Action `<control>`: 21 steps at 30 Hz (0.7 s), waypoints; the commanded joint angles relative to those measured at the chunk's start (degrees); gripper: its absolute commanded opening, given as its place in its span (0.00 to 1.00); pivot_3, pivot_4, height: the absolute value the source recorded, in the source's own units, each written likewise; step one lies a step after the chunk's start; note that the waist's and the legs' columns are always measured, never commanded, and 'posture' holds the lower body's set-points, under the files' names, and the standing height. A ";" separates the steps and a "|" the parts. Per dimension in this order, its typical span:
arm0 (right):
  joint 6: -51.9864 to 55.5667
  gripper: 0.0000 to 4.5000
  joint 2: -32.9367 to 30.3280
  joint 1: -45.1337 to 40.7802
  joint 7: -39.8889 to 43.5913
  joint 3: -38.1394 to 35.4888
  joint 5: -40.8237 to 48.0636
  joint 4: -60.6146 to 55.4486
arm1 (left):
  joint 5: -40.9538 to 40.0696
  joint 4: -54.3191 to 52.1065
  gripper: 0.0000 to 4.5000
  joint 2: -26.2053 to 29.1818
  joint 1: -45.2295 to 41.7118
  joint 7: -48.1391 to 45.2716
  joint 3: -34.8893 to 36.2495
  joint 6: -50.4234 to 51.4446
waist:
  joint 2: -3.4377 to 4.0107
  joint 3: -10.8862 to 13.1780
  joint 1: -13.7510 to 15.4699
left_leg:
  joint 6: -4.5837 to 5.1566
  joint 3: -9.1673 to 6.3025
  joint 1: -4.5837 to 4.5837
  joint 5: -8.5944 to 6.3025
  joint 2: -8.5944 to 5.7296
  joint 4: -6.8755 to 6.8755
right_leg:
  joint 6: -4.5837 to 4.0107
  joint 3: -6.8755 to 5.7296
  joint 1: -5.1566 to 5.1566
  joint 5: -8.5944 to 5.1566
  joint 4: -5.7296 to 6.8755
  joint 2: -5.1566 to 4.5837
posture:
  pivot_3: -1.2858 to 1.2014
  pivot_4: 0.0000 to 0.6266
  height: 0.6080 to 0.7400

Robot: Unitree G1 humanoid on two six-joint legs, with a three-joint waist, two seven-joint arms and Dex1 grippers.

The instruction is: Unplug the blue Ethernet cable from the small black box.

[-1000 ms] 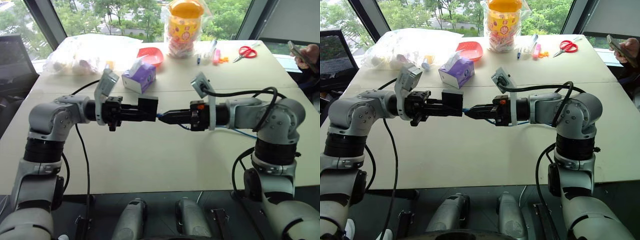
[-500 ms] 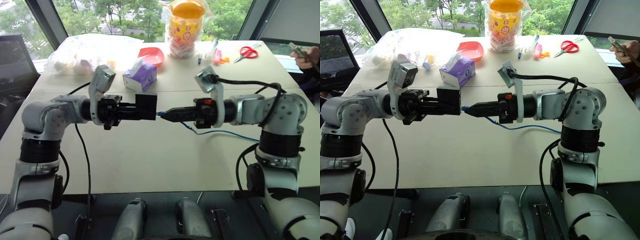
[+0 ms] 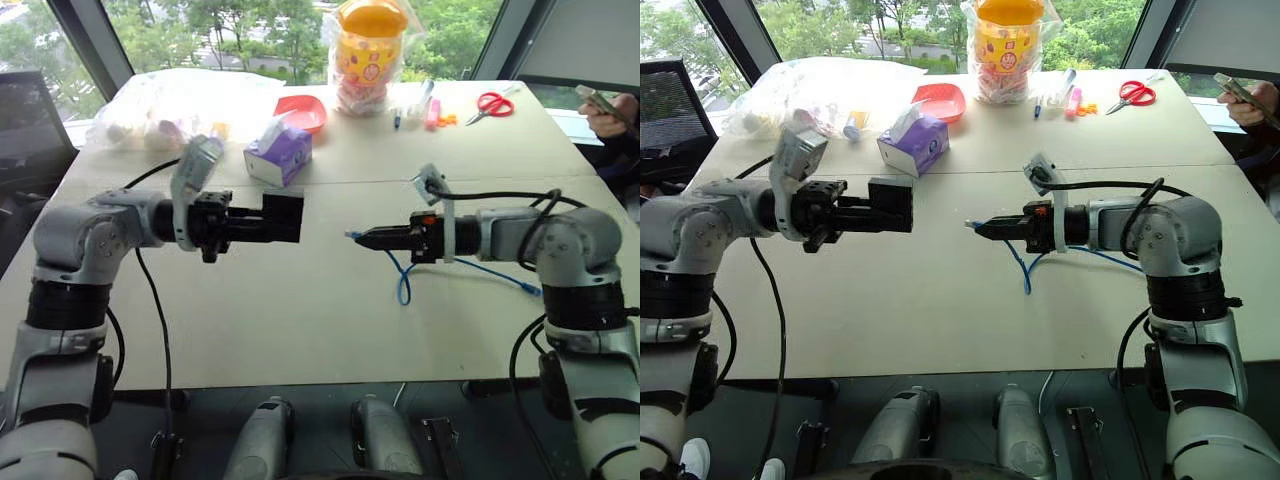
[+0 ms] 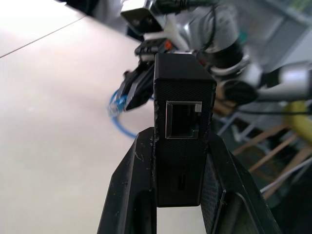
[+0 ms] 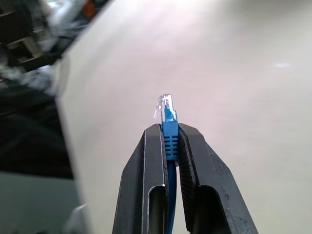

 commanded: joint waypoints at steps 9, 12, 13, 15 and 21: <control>-27.47 0.19 9.49 -5.59 -27.93 -3.82 -24.19 30.45 | 24.05 14.63 0.11 -17.07 5.15 20.46 -4.80 -39.74 | -0.03 -0.01 0.35 | -0.02 0.09 -0.12 0.02 -0.08 -0.02 | 0.01 0.13 -0.16 0.03 0.02 -0.11 | 0.52 0.24 1.00; -26.55 0.45 10.41 -5.40 -28.10 -6.06 -23.18 28.82 | 24.73 17.22 0.11 -20.00 5.30 22.82 -4.56 -41.65 | -0.02 -0.02 0.20 | -0.01 0.10 -0.10 0.02 -0.08 -0.02 | 0.01 0.13 -0.14 0.04 0.05 -0.09 | 0.52 0.24 1.00; -26.02 0.58 10.59 -5.26 -27.91 -6.67 -22.90 27.86 | 24.99 17.75 0.11 -20.58 5.31 23.25 -4.50 -42.28 | -0.02 -0.02 0.19 | 0.00 0.10 -0.10 0.02 -0.07 0.00 | 0.02 0.13 -0.14 0.04 0.08 -0.07 | 0.52 0.24 1.00; -23.99 0.78 10.75 -4.99 -27.43 -8.09 -21.98 25.49 | 25.14 18.53 0.11 -21.54 5.40 23.66 -4.33 -43.07 | -0.02 -0.02 0.16 | 0.01 0.10 -0.09 0.02 -0.07 0.01 | 0.02 0.12 -0.14 0.04 0.11 -0.07 | 0.52 0.24 1.00; -15.07 0.99 9.66 -4.91 -30.24 -15.98 -17.64 11.90 | 26.49 23.88 0.11 -24.47 5.84 25.62 -4.53 -45.76 | -0.01 -0.02 0.15 | 0.04 0.10 -0.09 0.02 -0.07 0.01 | 0.02 0.12 -0.15 0.04 0.14 -0.06 | 0.52 0.24 1.00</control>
